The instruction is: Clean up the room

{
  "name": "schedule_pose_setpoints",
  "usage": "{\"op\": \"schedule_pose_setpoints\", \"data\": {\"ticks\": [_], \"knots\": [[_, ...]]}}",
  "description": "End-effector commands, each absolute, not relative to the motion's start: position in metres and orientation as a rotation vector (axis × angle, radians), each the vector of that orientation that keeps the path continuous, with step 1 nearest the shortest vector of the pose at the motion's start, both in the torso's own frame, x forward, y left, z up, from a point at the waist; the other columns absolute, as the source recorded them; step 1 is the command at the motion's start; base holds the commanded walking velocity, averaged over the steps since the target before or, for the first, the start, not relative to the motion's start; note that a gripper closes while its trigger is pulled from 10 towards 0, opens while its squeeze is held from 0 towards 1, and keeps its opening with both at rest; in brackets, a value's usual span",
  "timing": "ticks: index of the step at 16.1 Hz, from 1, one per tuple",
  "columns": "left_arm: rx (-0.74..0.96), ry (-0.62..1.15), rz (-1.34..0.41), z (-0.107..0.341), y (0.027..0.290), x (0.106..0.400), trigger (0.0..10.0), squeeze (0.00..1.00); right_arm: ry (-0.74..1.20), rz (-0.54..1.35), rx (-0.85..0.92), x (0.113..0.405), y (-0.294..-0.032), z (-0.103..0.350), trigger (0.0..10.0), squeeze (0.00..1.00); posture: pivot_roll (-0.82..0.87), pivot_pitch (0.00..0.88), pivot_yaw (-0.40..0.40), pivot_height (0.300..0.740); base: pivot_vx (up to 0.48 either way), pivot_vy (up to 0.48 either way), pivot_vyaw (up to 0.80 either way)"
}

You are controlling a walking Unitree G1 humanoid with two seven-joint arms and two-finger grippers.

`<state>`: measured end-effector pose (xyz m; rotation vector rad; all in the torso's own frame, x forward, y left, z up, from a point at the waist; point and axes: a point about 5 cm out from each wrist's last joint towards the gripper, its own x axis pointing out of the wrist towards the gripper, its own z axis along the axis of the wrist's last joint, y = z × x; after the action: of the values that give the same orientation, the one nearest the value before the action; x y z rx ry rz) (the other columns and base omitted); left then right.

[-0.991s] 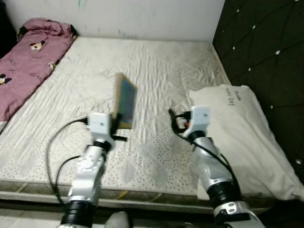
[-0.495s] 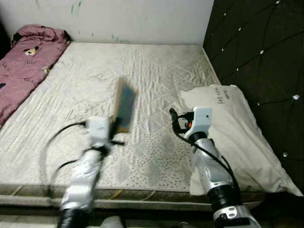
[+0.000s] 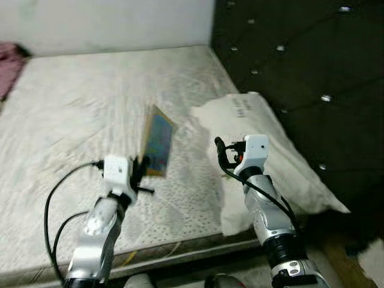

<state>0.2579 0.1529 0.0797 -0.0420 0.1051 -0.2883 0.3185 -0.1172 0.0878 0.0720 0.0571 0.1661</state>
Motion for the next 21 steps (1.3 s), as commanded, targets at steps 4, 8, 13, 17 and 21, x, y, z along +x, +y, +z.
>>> {"op": "schedule_pose_setpoints", "data": {"ticks": [4, 8, 13, 17, 21], "knots": [[0.039, -0.075, -0.071, 0.108, 0.176, 0.268, 10.0, 0.00, 0.006, 0.169, 0.075, 0.314, -0.117, 0.098, 10.0, 0.00, 0.11, 0.000, -0.003, 0.740, 0.000, 0.000, -0.15], [0.002, -0.105, -0.036, 0.113, 0.176, 0.259, 10.0, 0.00, 0.000, 0.202, 0.082, 0.310, -0.114, 0.102, 10.0, 0.00, 0.13, 0.000, -0.032, 0.740, 0.000, 0.000, 0.00], [-0.104, -0.108, -0.090, 0.113, 0.171, 0.259, 10.0, 0.00, -0.003, 0.204, 0.089, 0.305, -0.114, 0.104, 10.0, 0.00, 0.12, 0.000, -0.024, 0.740, 0.000, 0.000, 0.00], [-0.104, -0.096, -0.108, 0.112, 0.167, 0.260, 10.0, 0.00, 0.006, 0.215, 0.085, 0.304, -0.114, 0.104, 10.0, 0.00, 0.12, 0.000, -0.028, 0.719, 0.000, 0.000, 0.00], [-0.100, -0.091, -0.100, 0.112, 0.168, 0.261, 10.0, 0.00, 0.012, 0.222, 0.081, 0.305, -0.113, 0.104, 10.0, 0.00, 0.12, 0.000, -0.025, 0.676, 0.000, 0.000, 0.00]]}}
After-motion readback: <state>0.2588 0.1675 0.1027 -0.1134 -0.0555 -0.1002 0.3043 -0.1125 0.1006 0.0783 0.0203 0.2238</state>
